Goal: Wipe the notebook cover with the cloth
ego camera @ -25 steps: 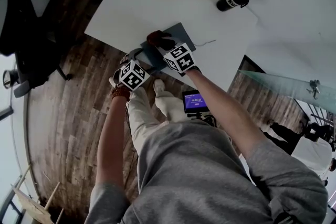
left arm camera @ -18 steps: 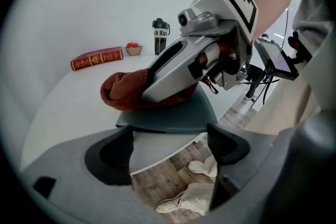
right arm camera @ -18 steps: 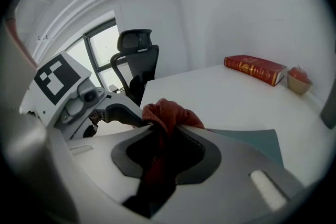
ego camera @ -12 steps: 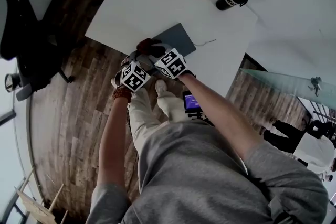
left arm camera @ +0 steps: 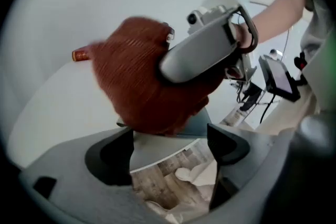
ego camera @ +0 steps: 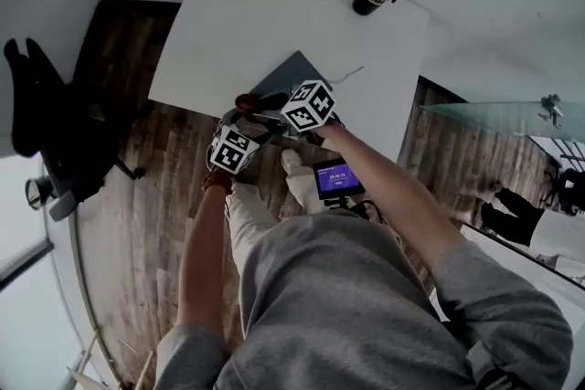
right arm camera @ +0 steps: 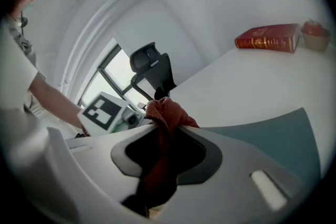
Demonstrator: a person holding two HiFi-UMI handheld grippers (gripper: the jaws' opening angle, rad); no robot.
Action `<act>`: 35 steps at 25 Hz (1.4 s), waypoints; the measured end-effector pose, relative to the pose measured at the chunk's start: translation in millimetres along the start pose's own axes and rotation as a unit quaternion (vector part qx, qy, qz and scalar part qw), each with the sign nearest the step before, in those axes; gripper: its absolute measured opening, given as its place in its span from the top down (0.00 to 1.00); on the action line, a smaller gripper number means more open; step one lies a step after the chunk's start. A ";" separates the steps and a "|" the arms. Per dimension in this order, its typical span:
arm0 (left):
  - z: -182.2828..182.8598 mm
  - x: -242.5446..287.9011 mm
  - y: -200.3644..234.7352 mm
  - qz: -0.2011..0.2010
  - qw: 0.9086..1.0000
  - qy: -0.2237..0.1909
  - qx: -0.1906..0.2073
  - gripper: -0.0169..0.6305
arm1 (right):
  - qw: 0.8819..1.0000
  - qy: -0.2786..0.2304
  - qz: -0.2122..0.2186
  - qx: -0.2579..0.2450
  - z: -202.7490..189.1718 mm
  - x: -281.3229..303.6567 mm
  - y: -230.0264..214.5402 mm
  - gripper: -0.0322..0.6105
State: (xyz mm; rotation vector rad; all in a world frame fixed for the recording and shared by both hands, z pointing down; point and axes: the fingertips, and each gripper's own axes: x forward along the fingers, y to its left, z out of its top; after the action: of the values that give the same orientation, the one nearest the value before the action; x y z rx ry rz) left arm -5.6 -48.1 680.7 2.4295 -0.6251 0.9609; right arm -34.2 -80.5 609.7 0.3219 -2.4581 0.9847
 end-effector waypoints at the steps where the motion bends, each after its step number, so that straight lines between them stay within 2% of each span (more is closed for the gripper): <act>1: 2.4 -3.8 1.0 -0.006 1.000 -0.012 -0.024 0.31 | 1.000 -0.015 0.009 -0.006 8.7 -10.7 8.3 0.79; 2: 5.5 -8.1 1.4 -0.013 0.999 -0.022 -0.040 0.31 | 0.999 -0.034 0.011 -0.014 19.1 -22.5 15.9 0.79; 4: 12.3 -20.0 -3.5 -0.027 0.999 -0.034 -0.032 0.31 | 0.996 -0.081 -0.011 -0.028 40.1 -47.2 28.8 0.78; 7: 34.5 -42.9 -8.1 -0.049 0.997 -0.045 0.032 0.33 | 0.983 -0.166 -0.073 -0.028 67.8 -83.6 41.3 0.78; 10: 80.1 -67.1 1.7 -0.053 0.991 -0.084 0.089 0.35 | 0.960 -0.235 -0.149 -0.031 85.3 -117.2 47.8 0.78; 13: 147.1 -102.1 2.8 -0.051 0.977 -0.156 0.136 0.35 | 0.927 -0.284 -0.240 -0.045 97.5 -152.0 53.7 0.78; 18: 232.6 -170.7 -13.5 -0.039 0.943 -0.274 0.187 0.37 | 0.858 -0.347 -0.371 -0.076 117.5 -204.5 82.6 0.77; 22: 274.3 -220.1 -26.8 -0.013 0.914 -0.344 0.213 0.39 | 0.815 -0.375 -0.430 -0.101 133.9 -228.3 112.9 0.77; 24: 286.9 -239.9 -33.9 -0.015 0.904 -0.371 0.210 0.41 | 0.797 -0.387 -0.449 -0.114 143.3 -236.5 130.5 0.77; 27: 296.1 -259.2 -43.2 -0.014 0.893 -0.395 0.214 0.44 | 0.765 -0.401 -0.488 -0.129 153.6 -249.0 155.2 0.77; 30: 298.8 -267.8 -49.3 -0.008 0.886 -0.409 0.217 0.48 | 0.733 -0.411 -0.527 -0.131 154.9 -258.2 172.1 0.77; 35: 303.0 -273.4 -59.3 -0.013 0.879 -0.432 0.202 0.55 | 0.703 -0.408 -0.568 -0.134 148.9 -260.8 189.4 0.77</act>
State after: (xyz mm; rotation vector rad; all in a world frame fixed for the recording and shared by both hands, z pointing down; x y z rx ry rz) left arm 3.6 -103.0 272.0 3.2099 -0.7081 -0.1029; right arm 68.9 -38.2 272.5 2.1902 -2.1931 -0.1515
